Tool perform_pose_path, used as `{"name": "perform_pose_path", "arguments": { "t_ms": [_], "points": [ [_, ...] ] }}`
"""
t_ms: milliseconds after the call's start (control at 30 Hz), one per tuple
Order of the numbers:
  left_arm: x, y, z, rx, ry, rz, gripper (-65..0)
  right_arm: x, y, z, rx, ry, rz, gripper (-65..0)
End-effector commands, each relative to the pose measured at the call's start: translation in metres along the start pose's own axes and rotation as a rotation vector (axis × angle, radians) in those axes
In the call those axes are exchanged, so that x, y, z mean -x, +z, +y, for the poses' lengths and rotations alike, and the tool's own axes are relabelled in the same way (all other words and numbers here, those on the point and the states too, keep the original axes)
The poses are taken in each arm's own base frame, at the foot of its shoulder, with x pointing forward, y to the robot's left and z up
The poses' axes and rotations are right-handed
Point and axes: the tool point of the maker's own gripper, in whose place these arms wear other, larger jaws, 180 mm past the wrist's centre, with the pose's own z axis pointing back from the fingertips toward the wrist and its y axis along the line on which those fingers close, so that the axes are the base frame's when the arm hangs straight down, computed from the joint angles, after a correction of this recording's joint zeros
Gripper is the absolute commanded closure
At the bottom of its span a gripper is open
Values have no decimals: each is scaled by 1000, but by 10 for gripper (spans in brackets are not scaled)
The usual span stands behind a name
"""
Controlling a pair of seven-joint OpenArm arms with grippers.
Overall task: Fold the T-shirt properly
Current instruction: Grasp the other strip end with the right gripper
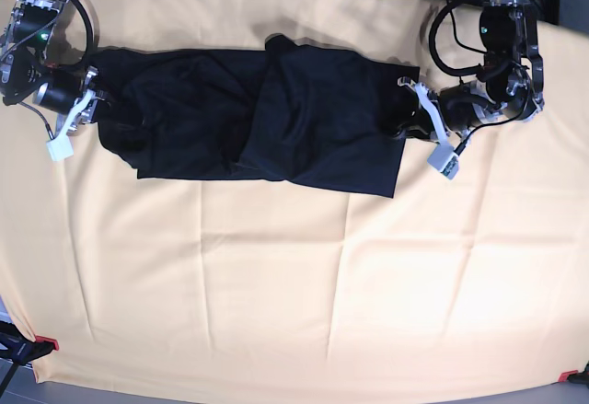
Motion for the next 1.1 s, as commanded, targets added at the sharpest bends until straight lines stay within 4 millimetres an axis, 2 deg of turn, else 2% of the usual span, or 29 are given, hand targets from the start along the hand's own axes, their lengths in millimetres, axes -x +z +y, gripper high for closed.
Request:
{"name": "perform_pose_path", "arguments": {
  "t_ms": [0,133,267,400,600,800,867,933,1067],
  "points": [
    [-19,8,-2,8,-36,-42,0,-16,4,10,-18,51,-32,0],
    [-61,24,-24,79,-87,-161,0,-31,7,27,-8,155,-42,0],
    [-81,43,-19,42,-123,-214,0,-44,15,41,16,261,-45,0],
    [-83,56,-6,-8,-106,-243,0,-54,33,32,137,370,17,0],
    [-86,74,10,-72,-93,-270,0,-65,68,4,348,468,128,0],
    [-86,75,11,-76,-95,-268,0,-82,113,-25,593,466,206,0],
    [-86,75,11,-75,-95,-268,0,-91,123,-24,653,498,203,0],
    [-86,75,11,-75,-95,-268,0,-100,125,-14,668,535,175,0],
    [-86,75,11,-75,-95,-268,0,-106,114,12,643,580,103,0]
  ]
}}
